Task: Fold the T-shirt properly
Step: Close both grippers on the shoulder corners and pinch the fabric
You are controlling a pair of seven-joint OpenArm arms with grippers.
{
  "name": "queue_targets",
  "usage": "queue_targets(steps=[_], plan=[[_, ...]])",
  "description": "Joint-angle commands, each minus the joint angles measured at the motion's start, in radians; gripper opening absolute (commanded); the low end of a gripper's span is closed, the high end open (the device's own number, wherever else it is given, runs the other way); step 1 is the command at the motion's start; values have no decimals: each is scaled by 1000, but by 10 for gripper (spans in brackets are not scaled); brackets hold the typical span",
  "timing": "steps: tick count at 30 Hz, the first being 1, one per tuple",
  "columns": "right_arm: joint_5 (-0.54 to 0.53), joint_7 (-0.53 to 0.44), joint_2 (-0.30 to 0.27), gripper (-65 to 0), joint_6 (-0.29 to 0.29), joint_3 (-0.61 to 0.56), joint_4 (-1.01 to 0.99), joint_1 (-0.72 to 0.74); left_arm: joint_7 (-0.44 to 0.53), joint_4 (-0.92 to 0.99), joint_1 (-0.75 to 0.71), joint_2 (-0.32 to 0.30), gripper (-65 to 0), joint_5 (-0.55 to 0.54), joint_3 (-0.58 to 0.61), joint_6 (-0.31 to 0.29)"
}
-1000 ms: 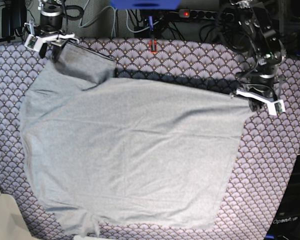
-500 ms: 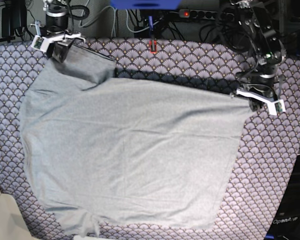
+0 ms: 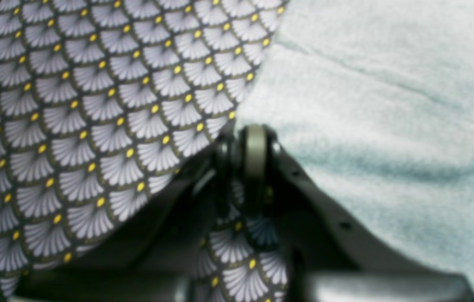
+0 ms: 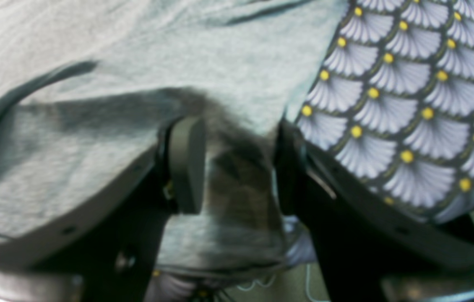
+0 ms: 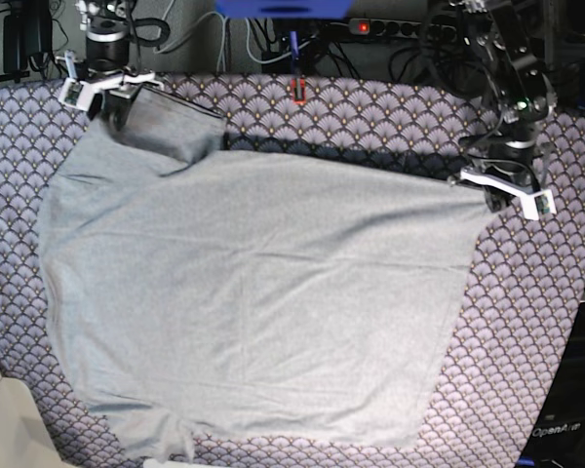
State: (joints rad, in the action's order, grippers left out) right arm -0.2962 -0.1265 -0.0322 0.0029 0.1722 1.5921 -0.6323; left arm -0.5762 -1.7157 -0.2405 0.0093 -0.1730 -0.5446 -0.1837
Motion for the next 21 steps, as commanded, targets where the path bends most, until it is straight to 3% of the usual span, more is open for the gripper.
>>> queue_targets(steps=[1,17,21], plan=[[-4,-22,-10,-373,4,5,14,-10,26,-22,7,-4,-611,-4,-2,0],[-5,-26,-25,-378,4,3,-26,6,25,-22,8,-4,-611,-4,-2,2],[-7,-28,-11,-490,4,3,-20,6,25,-22,10,-4,-611,-4,-2,2]])
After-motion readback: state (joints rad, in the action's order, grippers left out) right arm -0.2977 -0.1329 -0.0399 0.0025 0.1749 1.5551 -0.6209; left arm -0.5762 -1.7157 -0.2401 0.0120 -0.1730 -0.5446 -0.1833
